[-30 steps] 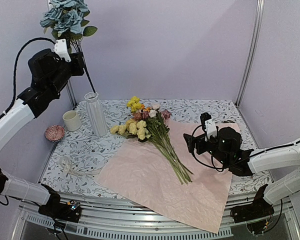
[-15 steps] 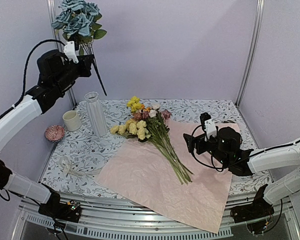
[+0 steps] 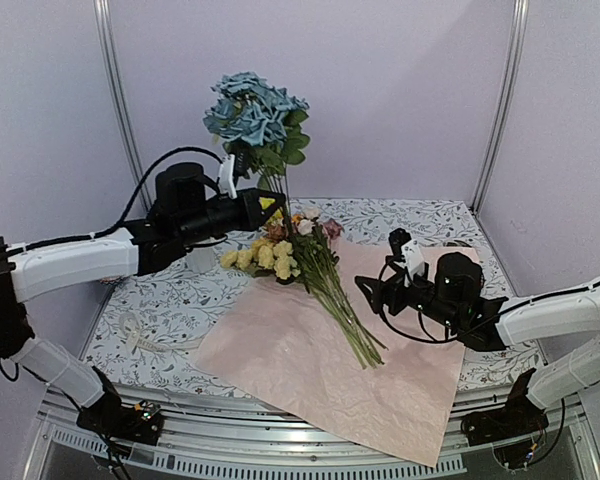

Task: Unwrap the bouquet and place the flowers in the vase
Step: Place the fake flower on the flattened wrapping paper.

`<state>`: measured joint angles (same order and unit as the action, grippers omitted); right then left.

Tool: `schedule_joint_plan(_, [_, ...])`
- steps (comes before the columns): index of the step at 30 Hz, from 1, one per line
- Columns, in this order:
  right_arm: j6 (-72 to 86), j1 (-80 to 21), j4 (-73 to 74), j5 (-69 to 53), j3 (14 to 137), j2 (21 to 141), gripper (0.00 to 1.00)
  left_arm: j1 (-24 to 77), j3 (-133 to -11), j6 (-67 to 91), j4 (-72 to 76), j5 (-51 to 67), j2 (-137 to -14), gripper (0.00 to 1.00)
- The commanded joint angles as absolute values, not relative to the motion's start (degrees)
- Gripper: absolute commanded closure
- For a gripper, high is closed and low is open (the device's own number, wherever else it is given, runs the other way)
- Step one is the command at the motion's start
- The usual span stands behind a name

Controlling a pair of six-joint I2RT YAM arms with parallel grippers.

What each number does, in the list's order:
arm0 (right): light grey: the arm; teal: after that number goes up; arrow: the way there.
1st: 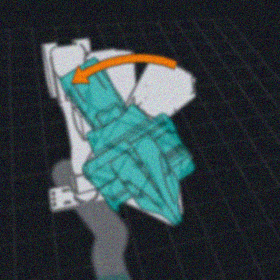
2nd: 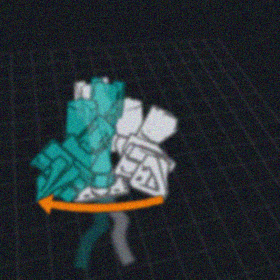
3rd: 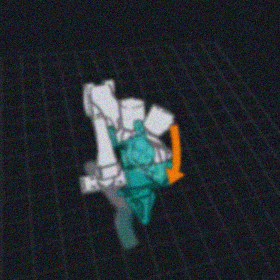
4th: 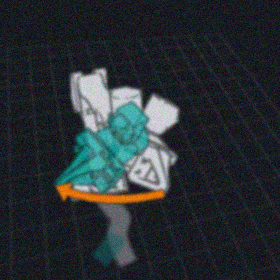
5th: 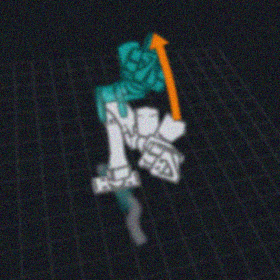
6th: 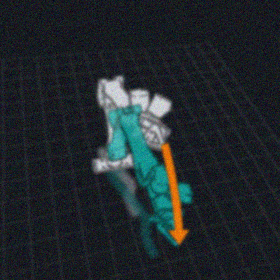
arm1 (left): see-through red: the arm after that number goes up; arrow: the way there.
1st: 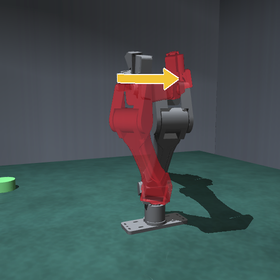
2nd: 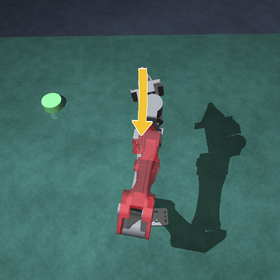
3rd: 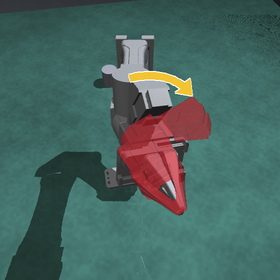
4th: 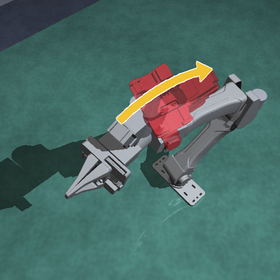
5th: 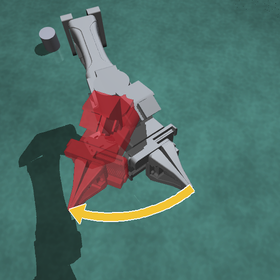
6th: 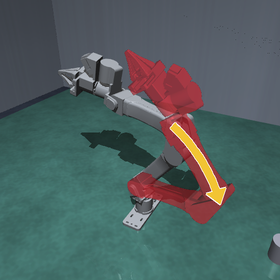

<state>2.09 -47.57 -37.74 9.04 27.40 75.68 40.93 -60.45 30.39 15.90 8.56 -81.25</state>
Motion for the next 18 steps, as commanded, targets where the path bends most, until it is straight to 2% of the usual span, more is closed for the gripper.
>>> schedule_joint_plan(1, [1.14, -47.77, -37.83, 0.88, 27.88, 72.56, 0.08, 44.9, -64.57, 36.45, 22.43, 12.12, -90.57, 1.0])
schedule_joint_plan(10, [4.98, -46.11, -28.01, 11.88, 25.87, 63.2, 0.06, 50.96, -68.27, 52.66, 33.19, 3.66, -107.34, 1.0])
schedule_joint_plan(18, [14.12, -40.32, -10.1, 13.03, 28.21, 54.52, 0.05, 52.76, -77.98, 62.96, 41.77, 13.3, -123.72, 1.0])
